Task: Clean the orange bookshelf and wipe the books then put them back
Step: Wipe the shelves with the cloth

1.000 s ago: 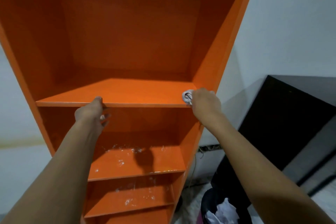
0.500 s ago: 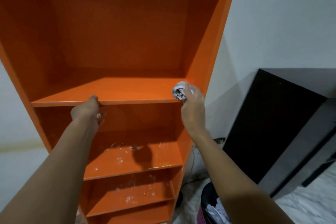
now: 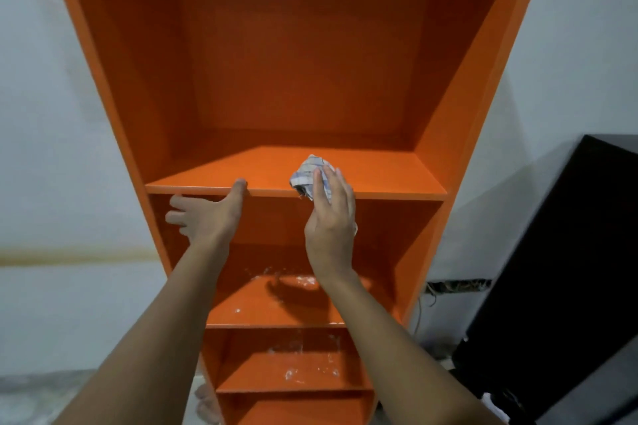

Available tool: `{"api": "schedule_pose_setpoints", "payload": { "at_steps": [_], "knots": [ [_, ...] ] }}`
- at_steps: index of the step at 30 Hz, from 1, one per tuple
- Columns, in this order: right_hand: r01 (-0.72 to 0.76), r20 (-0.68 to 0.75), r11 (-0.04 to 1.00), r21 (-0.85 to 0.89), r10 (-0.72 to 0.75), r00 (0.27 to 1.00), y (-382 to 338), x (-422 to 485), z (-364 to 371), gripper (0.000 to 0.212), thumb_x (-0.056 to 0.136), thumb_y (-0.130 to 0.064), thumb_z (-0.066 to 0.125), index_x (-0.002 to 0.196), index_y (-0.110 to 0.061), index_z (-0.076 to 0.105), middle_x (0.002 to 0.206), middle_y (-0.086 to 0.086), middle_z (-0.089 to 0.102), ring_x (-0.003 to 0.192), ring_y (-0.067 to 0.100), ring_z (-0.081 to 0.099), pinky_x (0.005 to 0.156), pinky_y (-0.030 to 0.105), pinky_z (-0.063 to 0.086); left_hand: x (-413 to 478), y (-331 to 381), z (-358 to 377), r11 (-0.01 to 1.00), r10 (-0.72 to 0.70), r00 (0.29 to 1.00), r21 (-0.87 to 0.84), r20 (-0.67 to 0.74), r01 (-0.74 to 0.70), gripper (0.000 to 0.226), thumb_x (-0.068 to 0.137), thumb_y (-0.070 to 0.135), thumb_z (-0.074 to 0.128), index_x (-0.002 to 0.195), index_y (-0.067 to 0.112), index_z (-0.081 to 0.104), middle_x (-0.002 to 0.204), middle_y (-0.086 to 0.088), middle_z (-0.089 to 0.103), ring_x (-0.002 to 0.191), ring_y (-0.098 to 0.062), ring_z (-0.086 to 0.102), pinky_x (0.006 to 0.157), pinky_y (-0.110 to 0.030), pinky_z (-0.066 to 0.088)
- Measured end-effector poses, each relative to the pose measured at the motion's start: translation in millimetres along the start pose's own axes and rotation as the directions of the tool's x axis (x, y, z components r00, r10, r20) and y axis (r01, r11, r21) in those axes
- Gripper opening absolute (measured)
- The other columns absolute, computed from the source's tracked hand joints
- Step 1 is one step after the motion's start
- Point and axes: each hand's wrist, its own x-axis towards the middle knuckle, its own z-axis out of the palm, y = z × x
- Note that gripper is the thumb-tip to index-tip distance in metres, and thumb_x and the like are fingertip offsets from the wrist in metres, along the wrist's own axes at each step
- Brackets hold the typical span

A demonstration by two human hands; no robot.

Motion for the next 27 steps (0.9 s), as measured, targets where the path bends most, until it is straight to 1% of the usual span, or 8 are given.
{"api": "schedule_pose_setpoints", "payload": {
  "at_steps": [3,7,11,14,19,22,25,27],
  "knots": [
    [0.012,0.016,1.000,0.021,-0.012,1.000,-30.9,-5.1,19.2,0.049,0.090,0.006,0.035,0.134,-0.005,0.056,0.140,0.011,0.053,0.138,0.024,0.037,0.116,0.043,0.030,18.1,-5.3,-19.1,0.994,0.106,0.988,0.021,-0.113,-0.104,0.119,0.072,0.059,0.076,0.154,0.013,0.003,0.159,-0.015,0.009,0.145,-0.039,0.017,0.114,-0.058,0.025],
    [0.034,0.056,0.998,0.045,-0.036,0.998,-71.3,-9.8,45.9,0.050,0.092,0.000,0.031,0.136,-0.007,0.054,0.142,0.010,0.051,0.139,0.024,0.036,0.114,0.046,0.035,53.2,-16.5,-52.8,0.944,0.317,0.934,-0.043,-0.162,-0.328,0.082,0.083,0.062,0.058,0.147,0.019,0.033,0.147,-0.006,0.043,0.133,-0.032,0.044,0.106,-0.054,0.042],
    [0.033,0.119,0.994,0.106,-0.046,0.992,-120.6,-12.3,73.5,0.048,0.093,-0.004,0.035,0.137,-0.008,0.053,0.143,0.010,0.051,0.139,0.024,0.038,0.107,0.046,0.043,67.1,-20.5,-81.2,0.894,0.420,0.887,-0.081,-0.192,-0.441,0.047,0.097,0.051,0.040,0.119,0.018,0.065,0.116,-0.002,0.067,0.104,-0.023,0.062,0.089,-0.038,0.052],
    [0.078,0.157,0.986,0.148,-0.101,0.982,-147.5,-13.1,91.6,0.048,0.094,-0.005,0.031,0.136,-0.008,0.055,0.143,0.009,0.052,0.139,0.023,0.039,0.110,0.043,0.041,70.2,-20.0,-91.4,0.891,0.410,0.904,-0.156,-0.125,-0.425,0.046,0.101,0.043,0.030,0.076,0.024,0.062,0.080,0.001,0.064,0.082,-0.023,0.060,0.075,-0.033,0.047],
    [0.102,0.239,0.949,0.299,-0.178,0.955,-176.4,-13.8,105.7,0.052,0.090,0.009,0.057,0.138,-0.008,0.051,0.146,0.010,0.048,0.141,0.025,0.038,0.114,0.042,0.037,77.1,-12.8,-110.5,0.904,0.344,0.938,-0.283,0.032,-0.322,0.058,0.105,0.039,0.016,0.118,0.014,0.067,0.111,-0.005,0.067,0.104,-0.021,0.062,0.093,-0.032,0.046],
    [0.041,0.408,0.888,0.457,-0.250,0.878,-161.9,2.3,83.4,0.054,0.087,0.013,0.054,0.136,-0.009,0.054,0.144,0.009,0.051,0.137,0.024,0.042,0.115,0.036,0.034,85.4,-10.9,-113.5,0.903,0.343,0.938,-0.290,0.045,-0.316,0.055,0.104,0.040,0.020,0.111,0.016,0.068,0.109,-0.010,0.069,0.098,-0.024,0.064,0.084,-0.033,0.048],
    [-0.023,0.590,0.833,0.553,-0.371,0.717,-140.0,27.1,44.4,0.056,0.079,0.015,0.053,0.129,-0.009,0.062,0.137,0.007,0.058,0.128,0.015,0.051,0.111,0.028,0.038,89.1,-10.3,-103.4,0.868,0.400,0.916,-0.303,-0.041,-0.393,0.042,0.099,0.043,0.034,0.083,0.024,0.068,0.090,-0.008,0.070,0.084,-0.024,0.065,0.078,-0.037,0.053],
    [-0.082,0.586,0.830,0.552,-0.315,0.747,-126.9,48.1,21.8,0.053,0.076,0.013,0.052,0.122,-0.007,0.067,0.130,0.008,0.063,0.118,0.004,0.053,0.103,0.014,0.040,86.3,-11.1,-90.2,0.848,0.477,0.870,-0.193,-0.127,-0.493,0.033,0.099,0.040,0.043,0.097,0.020,0.069,0.094,-0.001,0.067,0.088,-0.020,0.061,0.080,-0.035,0.049]
  ]
}}
